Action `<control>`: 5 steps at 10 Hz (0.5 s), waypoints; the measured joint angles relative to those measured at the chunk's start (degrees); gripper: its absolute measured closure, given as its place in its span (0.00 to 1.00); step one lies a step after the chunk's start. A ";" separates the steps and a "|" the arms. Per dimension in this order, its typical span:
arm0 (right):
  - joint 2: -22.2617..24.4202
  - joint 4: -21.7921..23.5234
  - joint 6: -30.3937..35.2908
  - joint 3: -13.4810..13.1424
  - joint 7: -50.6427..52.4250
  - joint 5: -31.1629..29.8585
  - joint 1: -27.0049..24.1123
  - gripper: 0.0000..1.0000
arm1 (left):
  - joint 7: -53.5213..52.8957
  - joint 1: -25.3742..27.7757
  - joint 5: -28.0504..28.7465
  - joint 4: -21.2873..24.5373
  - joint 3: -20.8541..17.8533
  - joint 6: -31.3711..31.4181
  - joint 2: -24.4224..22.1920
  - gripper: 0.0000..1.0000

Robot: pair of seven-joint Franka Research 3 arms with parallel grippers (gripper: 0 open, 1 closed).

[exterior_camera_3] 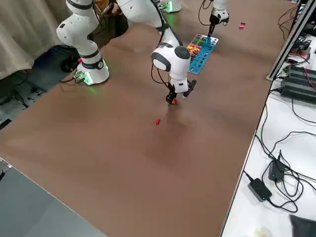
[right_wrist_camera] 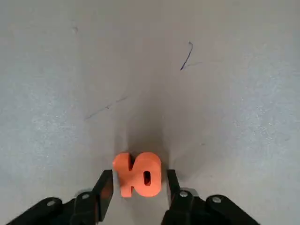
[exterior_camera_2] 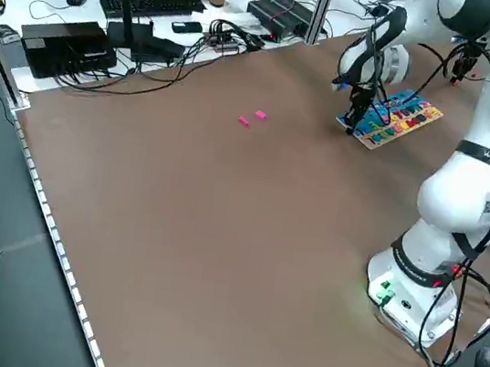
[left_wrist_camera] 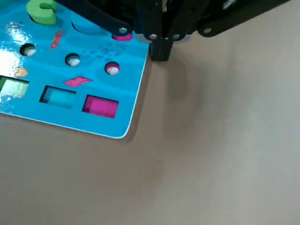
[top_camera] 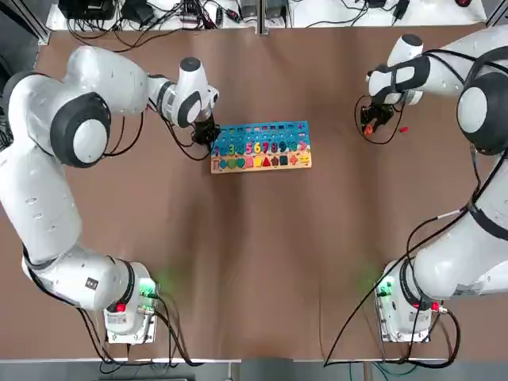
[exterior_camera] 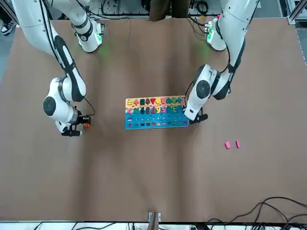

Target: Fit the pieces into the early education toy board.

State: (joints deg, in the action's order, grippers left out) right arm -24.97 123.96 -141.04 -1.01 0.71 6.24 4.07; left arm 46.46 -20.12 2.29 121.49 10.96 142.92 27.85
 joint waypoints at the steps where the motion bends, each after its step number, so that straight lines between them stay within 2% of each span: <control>1: 0.05 0.00 0.04 0.01 0.00 0.01 0.00 0.48 | 0.76 -0.76 0.12 -0.51 -0.07 -0.23 0.30 0.98; 5: 0.05 0.04 0.04 0.03 0.00 0.03 0.00 0.48 | 4.87 -4.49 0.99 -3.68 -0.31 -2.36 1.99 0.98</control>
State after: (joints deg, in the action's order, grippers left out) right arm -24.92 124.00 -141.00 -0.98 0.71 6.27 4.07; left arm 51.34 -24.61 3.28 117.81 10.64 140.56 29.84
